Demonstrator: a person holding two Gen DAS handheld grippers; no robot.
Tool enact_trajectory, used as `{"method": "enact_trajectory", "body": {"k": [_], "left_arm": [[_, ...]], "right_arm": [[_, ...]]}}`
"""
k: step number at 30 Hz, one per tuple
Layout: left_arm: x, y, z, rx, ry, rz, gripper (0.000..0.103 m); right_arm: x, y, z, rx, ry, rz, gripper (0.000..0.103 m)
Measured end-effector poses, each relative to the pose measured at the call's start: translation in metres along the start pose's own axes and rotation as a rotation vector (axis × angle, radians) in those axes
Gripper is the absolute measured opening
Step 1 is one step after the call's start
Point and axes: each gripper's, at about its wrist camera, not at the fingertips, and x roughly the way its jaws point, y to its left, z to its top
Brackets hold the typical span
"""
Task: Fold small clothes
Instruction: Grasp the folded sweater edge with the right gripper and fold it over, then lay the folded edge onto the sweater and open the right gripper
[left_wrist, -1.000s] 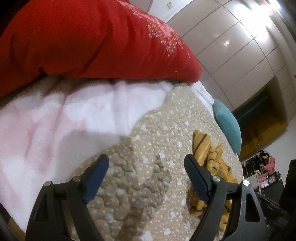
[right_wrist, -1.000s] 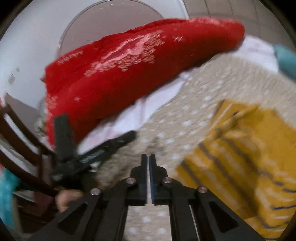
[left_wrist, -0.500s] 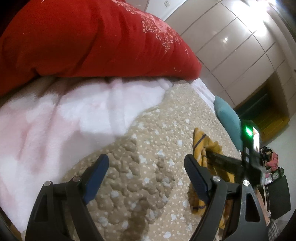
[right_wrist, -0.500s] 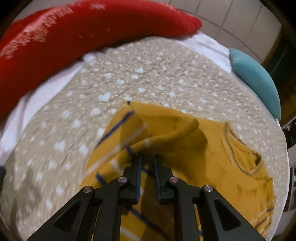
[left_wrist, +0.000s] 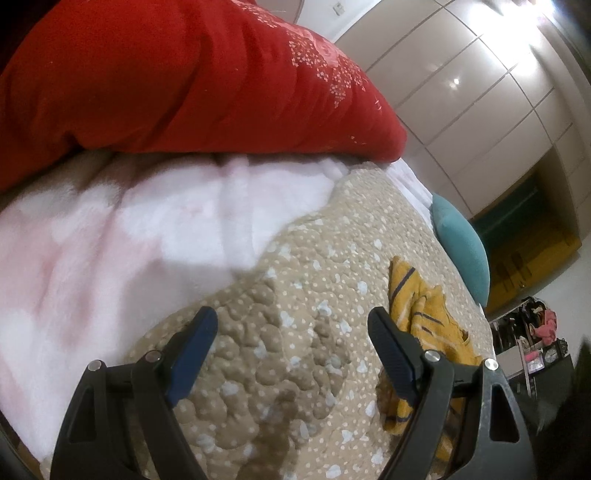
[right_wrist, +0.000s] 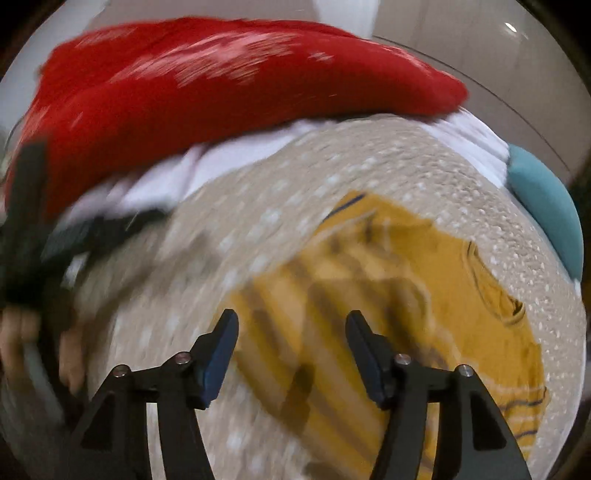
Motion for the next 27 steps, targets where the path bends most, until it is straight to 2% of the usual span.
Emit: {"method": "enact_trajectory", "body": {"k": [3, 6, 9, 11, 12, 13, 15, 16, 18, 21, 25, 27], "left_arm": [[0.001, -0.002, -0.001, 0.004, -0.002, 0.009, 0.083], [0.000, -0.002, -0.001, 0.007, -0.001, 0.010, 0.083], [0.000, 0.001, 0.000, -0.001, 0.000, 0.002, 0.083], [-0.002, 0.005, 0.002, -0.013, -0.003, -0.003, 0.083], [-0.002, 0.007, 0.002, -0.021, -0.004, -0.006, 0.083], [-0.003, 0.009, 0.003, -0.029, -0.003, -0.015, 0.083], [-0.004, 0.010, 0.003, -0.036, -0.005, -0.018, 0.083], [-0.005, 0.008, 0.002, -0.029, -0.008, -0.011, 0.083], [-0.005, 0.004, 0.000, -0.012, -0.010, 0.000, 0.083], [-0.005, -0.004, -0.005, 0.012, -0.020, 0.009, 0.083], [-0.007, -0.021, -0.014, 0.053, -0.036, -0.009, 0.083], [-0.008, -0.034, -0.022, 0.096, -0.043, -0.011, 0.083]], "right_arm": [[0.008, 0.029, -0.026, -0.122, 0.023, -0.090, 0.070], [0.039, 0.052, -0.039, -0.263, 0.059, -0.245, 0.069], [0.060, 0.069, -0.033, -0.370, 0.017, -0.398, 0.069], [0.074, 0.074, -0.016, -0.374, 0.005, -0.463, 0.068], [0.079, 0.072, -0.009, -0.358, 0.005, -0.466, 0.064], [0.087, 0.068, -0.001, -0.328, 0.010, -0.462, 0.048], [0.098, 0.057, 0.008, -0.249, 0.031, -0.438, 0.027], [0.098, 0.052, 0.010, -0.206, 0.024, -0.413, 0.022], [0.087, 0.043, 0.011, -0.139, -0.006, -0.369, 0.016], [0.060, 0.018, 0.011, -0.022, -0.059, -0.287, 0.014], [0.005, -0.029, 0.009, 0.190, -0.163, -0.199, 0.013], [-0.026, -0.069, -0.001, 0.316, -0.227, -0.166, 0.013]]}}
